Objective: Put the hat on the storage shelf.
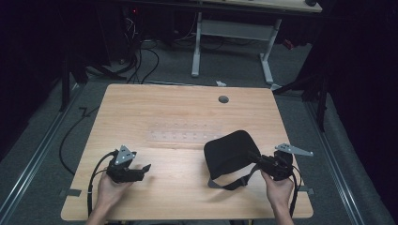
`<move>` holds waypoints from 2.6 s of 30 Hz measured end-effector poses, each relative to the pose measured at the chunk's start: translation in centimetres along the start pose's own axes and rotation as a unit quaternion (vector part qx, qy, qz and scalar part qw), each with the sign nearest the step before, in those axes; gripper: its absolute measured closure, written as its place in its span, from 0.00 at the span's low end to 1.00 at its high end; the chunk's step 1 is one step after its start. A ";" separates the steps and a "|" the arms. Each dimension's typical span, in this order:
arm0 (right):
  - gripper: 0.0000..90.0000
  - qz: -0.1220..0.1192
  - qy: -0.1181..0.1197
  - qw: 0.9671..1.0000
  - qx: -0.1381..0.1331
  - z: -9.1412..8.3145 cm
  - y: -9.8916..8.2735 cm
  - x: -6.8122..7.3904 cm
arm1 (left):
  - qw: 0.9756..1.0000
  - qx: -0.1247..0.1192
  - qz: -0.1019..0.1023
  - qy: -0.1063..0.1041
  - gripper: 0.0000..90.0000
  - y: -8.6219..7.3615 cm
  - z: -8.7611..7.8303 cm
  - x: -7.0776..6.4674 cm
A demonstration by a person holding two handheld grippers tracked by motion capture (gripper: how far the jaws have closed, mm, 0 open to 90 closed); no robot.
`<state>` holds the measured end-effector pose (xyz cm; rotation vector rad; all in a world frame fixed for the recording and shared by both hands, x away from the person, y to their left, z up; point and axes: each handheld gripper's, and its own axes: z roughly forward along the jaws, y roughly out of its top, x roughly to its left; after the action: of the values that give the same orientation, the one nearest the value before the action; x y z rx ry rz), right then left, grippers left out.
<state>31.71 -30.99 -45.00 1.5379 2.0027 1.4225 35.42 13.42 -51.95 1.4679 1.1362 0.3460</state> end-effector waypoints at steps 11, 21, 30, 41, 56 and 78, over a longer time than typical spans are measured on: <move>0.94 0.002 0.020 1.000 0.005 0.9 0.6 0.9 | 0.998 0.006 0.022 -0.050 0.26 0.6 1.0 -4.1; 0.94 -0.008 0.041 0.999 0.022 2.2 1.0 2.4 | 0.993 0.027 0.066 -0.099 0.25 -0.3 2.2 -7.9; 0.94 -0.012 0.058 0.998 0.036 3.9 1.4 3.8 | 0.992 0.018 0.069 -0.103 0.22 -0.2 2.3 -8.6; 0.94 -0.016 0.071 0.996 0.050 5.1 2.4 5.1 | 0.989 0.009 0.091 -0.113 0.21 0.2 2.8 -10.0; 0.94 -0.019 0.066 0.994 0.080 6.1 2.6 5.9 | 0.986 -0.007 0.120 -0.113 0.19 -0.1 2.6 -10.3; 0.93 -0.019 0.116 0.990 0.082 7.4 2.8 7.3 | 0.982 -0.005 0.139 -0.131 0.57 0.3 1.6 -9.9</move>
<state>35.35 -20.94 -43.93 1.4446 2.3239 1.5164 31.97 4.70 -48.33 1.6137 0.7203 0.3380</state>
